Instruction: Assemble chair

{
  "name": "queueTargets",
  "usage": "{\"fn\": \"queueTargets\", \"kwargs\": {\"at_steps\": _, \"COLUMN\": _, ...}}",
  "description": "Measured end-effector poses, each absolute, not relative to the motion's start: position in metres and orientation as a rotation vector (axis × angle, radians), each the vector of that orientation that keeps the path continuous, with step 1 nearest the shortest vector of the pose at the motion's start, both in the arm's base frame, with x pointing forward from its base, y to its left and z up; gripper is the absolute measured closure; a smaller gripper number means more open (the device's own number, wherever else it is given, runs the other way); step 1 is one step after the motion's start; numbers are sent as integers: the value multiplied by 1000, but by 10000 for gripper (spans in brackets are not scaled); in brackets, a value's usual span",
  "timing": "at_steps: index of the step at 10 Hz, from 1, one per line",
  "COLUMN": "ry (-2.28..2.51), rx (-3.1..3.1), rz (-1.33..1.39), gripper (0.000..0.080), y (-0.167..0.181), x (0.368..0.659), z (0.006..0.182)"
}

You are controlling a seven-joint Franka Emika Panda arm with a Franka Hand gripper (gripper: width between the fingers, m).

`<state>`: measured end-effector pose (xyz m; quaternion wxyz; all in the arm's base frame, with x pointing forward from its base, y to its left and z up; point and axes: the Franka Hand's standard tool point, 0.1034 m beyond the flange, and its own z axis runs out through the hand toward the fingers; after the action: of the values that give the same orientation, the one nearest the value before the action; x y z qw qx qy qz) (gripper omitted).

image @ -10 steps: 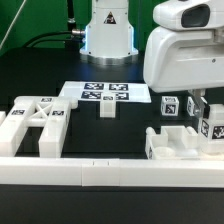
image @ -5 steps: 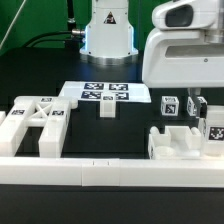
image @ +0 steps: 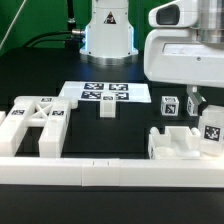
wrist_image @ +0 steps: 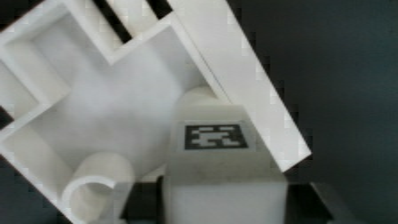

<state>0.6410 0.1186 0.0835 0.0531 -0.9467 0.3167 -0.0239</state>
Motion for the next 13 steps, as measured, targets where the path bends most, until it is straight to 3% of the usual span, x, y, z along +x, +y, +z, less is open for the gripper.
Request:
{"fn": "queueTargets", "kwargs": {"at_steps": 4, "ry": 1764, "rx": -2279, "rz": -134, "gripper": 515, "y": 123, "x": 637, "z": 84}}
{"fn": "queueTargets", "kwargs": {"at_steps": 7, "ry": 1824, "rx": -2204, "rz": -133, "gripper": 504, "y": 124, "x": 637, "z": 85}}
{"fn": "queueTargets", "kwargs": {"at_steps": 9, "ry": 1685, "rx": -2374, "rz": -74, "gripper": 197, "y": 129, "x": 637, "z": 88}}
{"fn": "queueTargets", "kwargs": {"at_steps": 13, "ry": 1307, "rx": -2602, "rz": -149, "gripper": 152, "y": 128, "x": 641, "z": 88}}
